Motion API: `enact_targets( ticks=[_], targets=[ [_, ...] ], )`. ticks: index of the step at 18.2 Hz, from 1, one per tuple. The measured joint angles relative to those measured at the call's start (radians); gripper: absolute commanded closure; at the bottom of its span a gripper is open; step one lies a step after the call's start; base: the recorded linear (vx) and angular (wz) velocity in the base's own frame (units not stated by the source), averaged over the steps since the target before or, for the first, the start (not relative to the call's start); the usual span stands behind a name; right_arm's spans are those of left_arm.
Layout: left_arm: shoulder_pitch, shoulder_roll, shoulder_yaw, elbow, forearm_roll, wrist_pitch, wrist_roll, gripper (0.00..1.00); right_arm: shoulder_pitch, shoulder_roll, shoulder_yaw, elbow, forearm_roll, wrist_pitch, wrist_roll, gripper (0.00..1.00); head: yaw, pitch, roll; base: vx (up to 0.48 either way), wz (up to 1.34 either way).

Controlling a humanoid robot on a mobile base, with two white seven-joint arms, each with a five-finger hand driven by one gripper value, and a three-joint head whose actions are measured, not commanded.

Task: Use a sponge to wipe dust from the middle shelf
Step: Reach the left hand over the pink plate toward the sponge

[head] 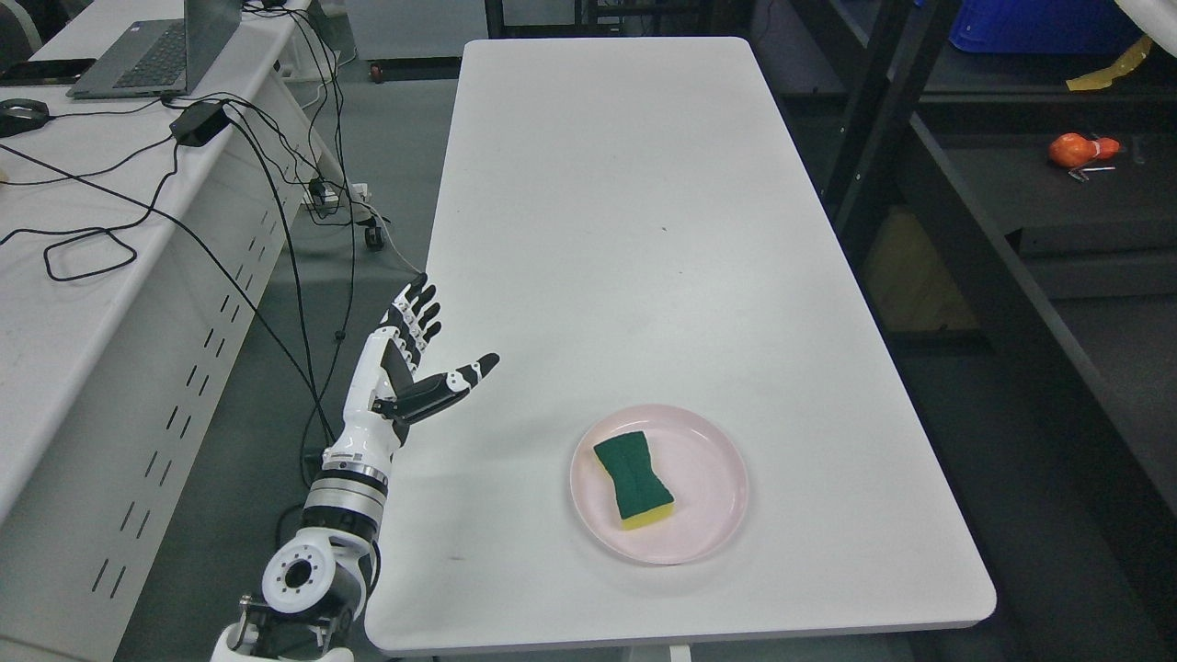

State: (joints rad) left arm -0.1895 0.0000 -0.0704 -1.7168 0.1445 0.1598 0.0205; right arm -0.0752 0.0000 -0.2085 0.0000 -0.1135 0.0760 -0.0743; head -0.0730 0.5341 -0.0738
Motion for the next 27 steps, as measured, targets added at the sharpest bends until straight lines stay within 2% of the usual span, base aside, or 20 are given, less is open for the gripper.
enact_targets(
  ticks=[6,9,12,16,18,20,22,27],
  targets=[
    [0.003,0.0,-0.004,0.004,0.0,-0.005,-0.006,0.02,0.0,0.0,0.0,0.0,0.0,0.0,0.0,0.0,0.0,0.0,0.0,0.0,0.0],
    [-0.027,0.008,-0.01,0.015,-0.024,-0.085,-0.101,0.02,0.0,0.0,0.0,0.0,0.0,0.0,0.0,0.0,0.0,0.0,0.0,0.0,0.0],
    [-0.068,0.042,-0.038,0.037,-0.175,-0.227,-0.284,0.02,0.0,0.0,0.0,0.0,0.0,0.0,0.0,0.0,0.0,0.0,0.0,0.0,0.0],
    [-0.159,0.088,-0.093,0.077,-0.48,-0.406,-0.518,0.02,0.0,0.0,0.0,0.0,0.0,0.0,0.0,0.0,0.0,0.0,0.0,0.0,0.0],
    [-0.194,0.087,-0.107,0.095,-0.531,-0.475,-0.571,0.02,0.0,0.0,0.0,0.0,0.0,0.0,0.0,0.0,0.0,0.0,0.0,0.0,0.0],
    [-0.216,0.079,-0.115,0.115,-0.559,-0.539,-0.6,0.07,0.0,0.0,0.0,0.0,0.0,0.0,0.0,0.0,0.0,0.0,0.0,0.0,0.0],
    [-0.236,0.074,-0.124,0.134,-0.594,-0.581,-0.613,0.08,0.0,0.0,0.0,0.0,0.0,0.0,0.0,0.0,0.0,0.0,0.0,0.0,0.0],
    [-0.325,0.075,-0.157,0.181,-0.842,-0.629,-0.657,0.08,0.0,0.0,0.0,0.0,0.0,0.0,0.0,0.0,0.0,0.0,0.0,0.0,0.0]
  ],
)
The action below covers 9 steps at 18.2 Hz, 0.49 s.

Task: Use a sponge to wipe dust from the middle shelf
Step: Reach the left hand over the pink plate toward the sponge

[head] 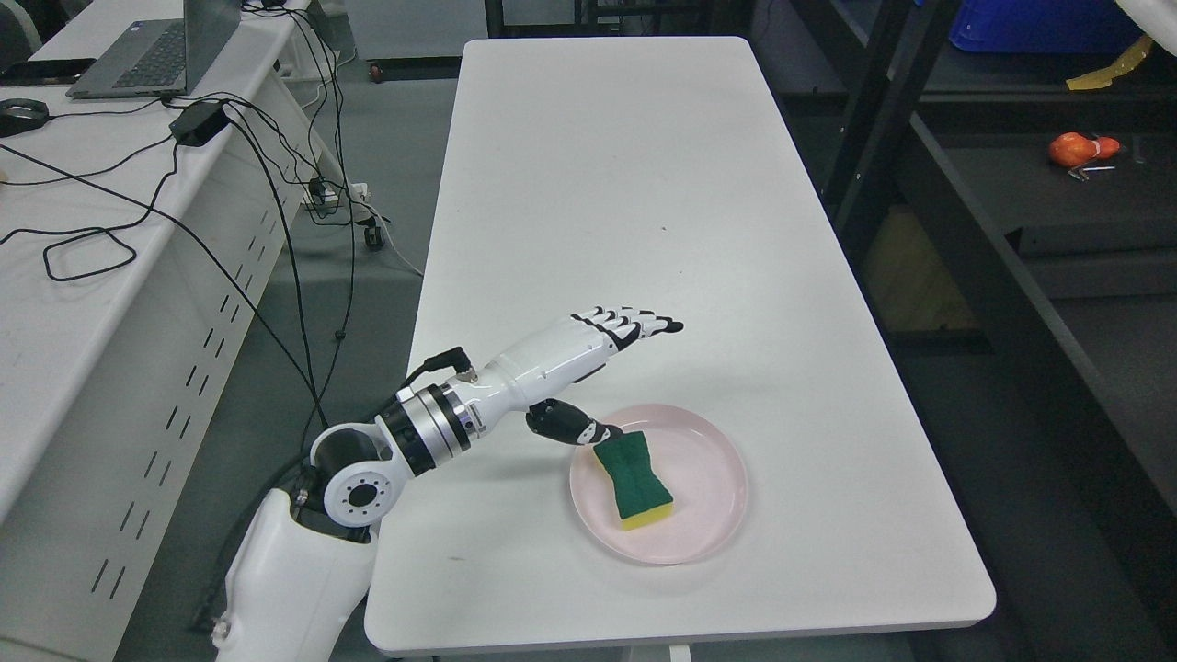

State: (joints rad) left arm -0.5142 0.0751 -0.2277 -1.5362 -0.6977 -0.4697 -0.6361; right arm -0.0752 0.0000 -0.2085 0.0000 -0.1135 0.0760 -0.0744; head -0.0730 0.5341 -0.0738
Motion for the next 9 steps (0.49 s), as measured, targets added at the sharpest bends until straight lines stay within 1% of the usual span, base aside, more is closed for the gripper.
enact_targets(
  ticks=[4,7,9],
  targets=[
    [-0.081,0.013,-0.064,0.02,-0.157,-0.073,-0.069,0.07,0.0,0.0,0.0,0.0,0.0,0.0,0.0,0.0,0.0,0.0,0.0,0.0,0.0],
    [-0.129,0.014,-0.117,0.023,-0.219,-0.096,-0.085,0.07,0.0,0.0,0.0,0.0,0.0,0.0,0.0,0.0,0.0,0.0,0.0,0.0,0.0],
    [-0.144,0.014,-0.15,0.02,-0.241,-0.11,-0.099,0.09,0.0,0.0,0.0,0.0,0.0,0.0,0.0,0.0,0.0,0.0,0.0,0.0,0.0]
  ],
)
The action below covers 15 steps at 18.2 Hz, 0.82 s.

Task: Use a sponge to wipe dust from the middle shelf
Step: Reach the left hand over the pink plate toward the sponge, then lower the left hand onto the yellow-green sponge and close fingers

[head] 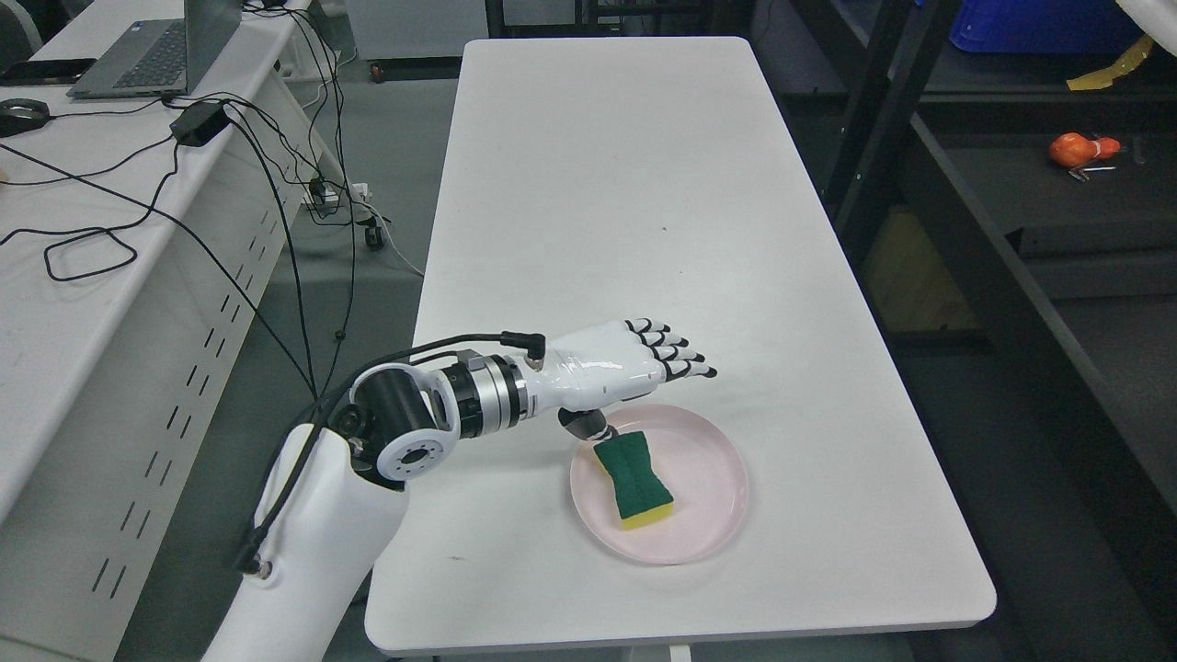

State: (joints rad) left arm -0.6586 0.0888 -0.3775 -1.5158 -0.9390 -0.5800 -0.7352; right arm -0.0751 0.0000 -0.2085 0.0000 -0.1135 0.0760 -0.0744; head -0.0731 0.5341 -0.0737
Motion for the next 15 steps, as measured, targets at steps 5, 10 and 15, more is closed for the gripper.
enact_targets(
  ticks=[5,10,15],
  targets=[
    [-0.019,-0.002,-0.091,-0.012,-0.037,-0.012,-0.064,0.14,0.0,0.0,0.0,0.0,0.0,0.0,0.0,0.0,0.0,0.0,0.0,0.0,0.0],
    [-0.02,-0.001,-0.16,-0.041,-0.061,-0.01,-0.085,0.15,0.0,0.0,0.0,0.0,0.0,0.0,0.0,0.0,0.0,0.0,0.0,0.0,0.0],
    [-0.036,0.01,-0.171,-0.096,-0.073,-0.001,-0.159,0.14,0.0,0.0,0.0,0.0,0.0,0.0,0.0,0.0,0.0,0.0,0.0,0.0,0.0]
  ],
)
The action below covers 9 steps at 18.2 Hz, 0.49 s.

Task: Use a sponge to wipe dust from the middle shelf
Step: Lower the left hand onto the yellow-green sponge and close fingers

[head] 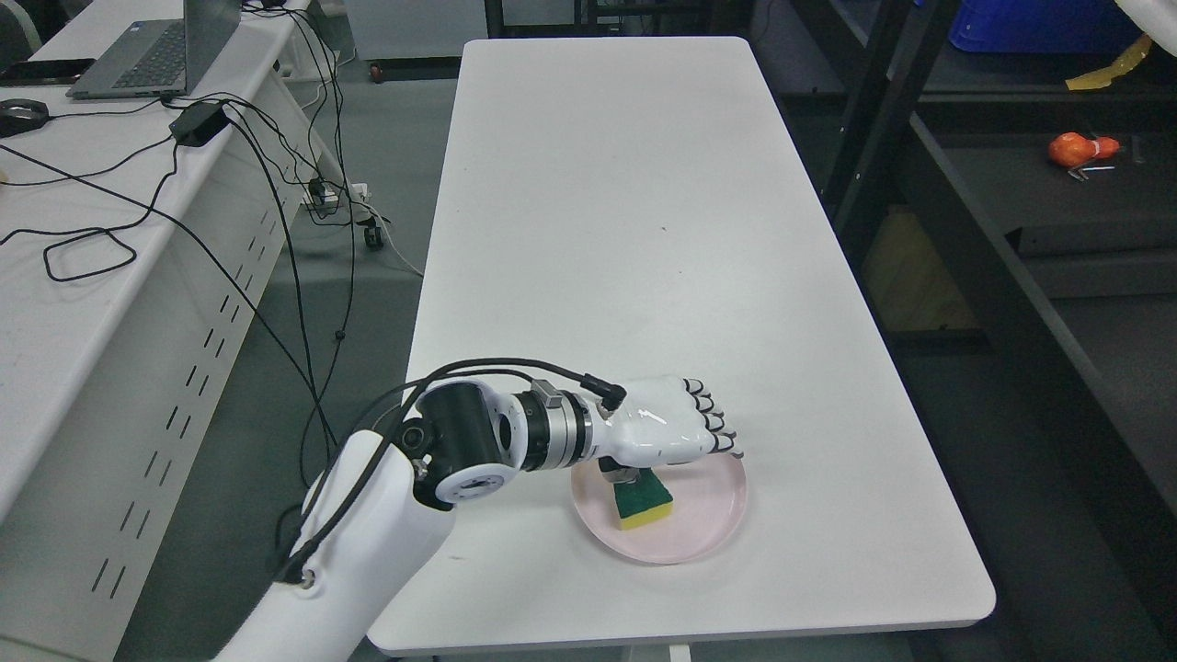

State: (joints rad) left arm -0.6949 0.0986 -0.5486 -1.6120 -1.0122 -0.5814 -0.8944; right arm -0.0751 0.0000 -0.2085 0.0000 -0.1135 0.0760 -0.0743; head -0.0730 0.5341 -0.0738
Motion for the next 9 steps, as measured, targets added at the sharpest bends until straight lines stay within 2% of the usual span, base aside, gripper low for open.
enact_targets(
  ticks=[9],
  targets=[
    [0.019,0.098,-0.004,-0.05,-0.017,-0.003,-0.036,0.14,0.0,0.0,0.0,0.0,0.0,0.0,0.0,0.0,0.0,0.0,0.0,0.0,0.0]
  ],
)
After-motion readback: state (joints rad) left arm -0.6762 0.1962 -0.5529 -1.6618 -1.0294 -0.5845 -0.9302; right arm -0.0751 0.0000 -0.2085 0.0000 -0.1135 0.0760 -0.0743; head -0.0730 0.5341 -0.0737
